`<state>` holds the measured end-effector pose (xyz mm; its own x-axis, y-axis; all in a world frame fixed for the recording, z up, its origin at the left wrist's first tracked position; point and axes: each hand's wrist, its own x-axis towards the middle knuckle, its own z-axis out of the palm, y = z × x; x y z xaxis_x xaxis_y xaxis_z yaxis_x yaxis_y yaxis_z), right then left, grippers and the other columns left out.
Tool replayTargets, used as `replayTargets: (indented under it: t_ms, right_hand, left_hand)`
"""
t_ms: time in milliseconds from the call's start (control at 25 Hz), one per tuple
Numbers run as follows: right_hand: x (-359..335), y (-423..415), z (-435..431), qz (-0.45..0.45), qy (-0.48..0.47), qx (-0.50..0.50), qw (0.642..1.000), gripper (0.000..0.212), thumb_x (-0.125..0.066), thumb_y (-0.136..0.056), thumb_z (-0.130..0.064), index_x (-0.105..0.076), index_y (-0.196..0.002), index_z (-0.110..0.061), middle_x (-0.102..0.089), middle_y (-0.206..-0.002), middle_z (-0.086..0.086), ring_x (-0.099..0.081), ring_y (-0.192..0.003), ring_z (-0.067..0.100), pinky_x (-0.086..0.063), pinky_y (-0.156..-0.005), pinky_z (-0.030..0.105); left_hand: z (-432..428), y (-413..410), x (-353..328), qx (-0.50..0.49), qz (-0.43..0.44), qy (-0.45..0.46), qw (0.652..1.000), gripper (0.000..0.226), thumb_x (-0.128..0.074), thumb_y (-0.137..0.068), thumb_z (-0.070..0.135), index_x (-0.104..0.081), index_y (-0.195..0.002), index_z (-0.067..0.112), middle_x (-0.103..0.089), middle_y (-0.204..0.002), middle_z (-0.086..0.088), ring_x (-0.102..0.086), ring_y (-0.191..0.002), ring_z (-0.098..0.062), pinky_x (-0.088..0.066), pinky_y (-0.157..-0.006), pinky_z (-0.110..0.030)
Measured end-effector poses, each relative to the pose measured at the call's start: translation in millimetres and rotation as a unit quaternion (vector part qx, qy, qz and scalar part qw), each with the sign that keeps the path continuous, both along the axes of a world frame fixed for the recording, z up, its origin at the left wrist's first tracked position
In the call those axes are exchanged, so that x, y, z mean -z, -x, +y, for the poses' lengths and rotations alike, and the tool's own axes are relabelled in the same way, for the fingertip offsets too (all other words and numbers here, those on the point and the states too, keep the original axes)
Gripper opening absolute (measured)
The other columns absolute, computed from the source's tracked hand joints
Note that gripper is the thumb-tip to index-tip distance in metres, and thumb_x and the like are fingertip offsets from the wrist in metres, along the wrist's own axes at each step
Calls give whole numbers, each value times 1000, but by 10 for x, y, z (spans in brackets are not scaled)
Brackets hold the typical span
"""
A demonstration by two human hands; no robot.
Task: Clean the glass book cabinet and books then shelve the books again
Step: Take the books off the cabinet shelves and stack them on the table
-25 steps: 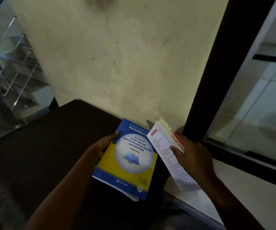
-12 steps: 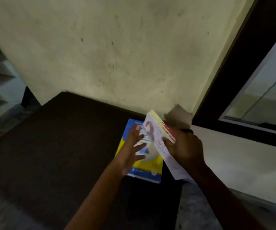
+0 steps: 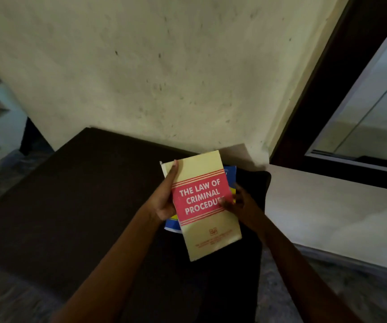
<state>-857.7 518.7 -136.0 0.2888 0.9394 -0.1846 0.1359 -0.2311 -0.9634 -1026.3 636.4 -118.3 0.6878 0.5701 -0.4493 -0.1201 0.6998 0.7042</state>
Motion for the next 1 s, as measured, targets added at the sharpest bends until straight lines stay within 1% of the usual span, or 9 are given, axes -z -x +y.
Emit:
replayTargets:
  t_ms: [120,200,280,360,520,680,800,920,1000]
  right_hand:
    - [301,-1,42,25,46,67,996,8,-51,-92,-31,-57,-97,-30,-68,-101,5,-67,-70,3,-51,-58,14]
    - [473,6,137,50,29,171,984,17,-48,-95,-34,-59,-100,-22,-68,-98,5,-67,-77,12,-53,-66,22]
    - [638,30,270,73,55,246,965,27,-46,-96,-37,-56,-107,-14,-66,-104,9,-65,-85,21,-53,-76,35]
    - [838,59,391,15,122,278,953,36,-42,-96,-40,-54,-117,-12,-60,-117,14,-60,-99,29,-48,-89,44]
    - [1022,96,384,-245,229,215,917,60,-43,-93,-48,-28,-144,-20,-27,-145,13,-28,-132,33,-27,-107,47]
    - [1153,195,435,-216,196,252,923,78,-49,-91,-46,-9,-149,-13,-20,-149,17,-21,-135,34,-22,-109,43]
    - [1124,58,675,-184,192,288,920,82,-52,-90,-45,-6,-149,-11,-20,-148,20,-19,-135,36,-21,-109,43]
    - [1111,-110,791,-171,214,250,929,84,-56,-88,-45,-7,-149,-14,-19,-149,17,-18,-136,37,-22,-109,45]
    - [1093,-138,717,-167,194,195,947,76,-58,-88,-43,-18,-147,-16,-27,-147,15,-25,-135,36,-27,-109,47]
  left_hand:
    - [189,-163,15,13,24,-27,999,68,-53,-74,63,-57,-118,11,-65,-106,-17,-64,-91,-25,-49,-88,-42]
    - [302,-190,161,-32,90,-112,989,67,-54,-80,57,-49,-132,15,-55,-129,-15,-58,-105,-21,-48,-88,-37]
    - [245,-48,422,-110,217,-219,945,57,-48,-93,43,-38,-142,18,-43,-144,-8,-46,-121,-16,-37,-96,-29]
    - [51,99,728,-143,279,-245,917,53,-44,-96,39,-34,-144,19,-36,-148,-3,-38,-126,-9,-29,-98,-23]
    - [-167,30,997,-137,249,-231,930,52,-41,-96,40,-31,-145,24,-39,-143,3,-39,-117,-4,-33,-95,-23]
    - [-110,-60,1029,-180,226,-209,934,59,-45,-89,49,-38,-142,24,-42,-145,-2,-45,-123,-13,-38,-102,-33]
    - [159,-269,859,-117,232,-267,928,61,-44,-91,49,-31,-145,25,-37,-147,-2,-39,-132,-21,-32,-106,-36]
    - [411,-374,787,-27,236,-289,927,55,-45,-95,41,-31,-144,22,-42,-143,-5,-46,-118,-15,-36,-94,-31]
    - [465,-276,882,5,236,-305,923,54,-49,-91,43,-37,-140,24,-48,-138,-7,-50,-110,-13,-41,-90,-30]
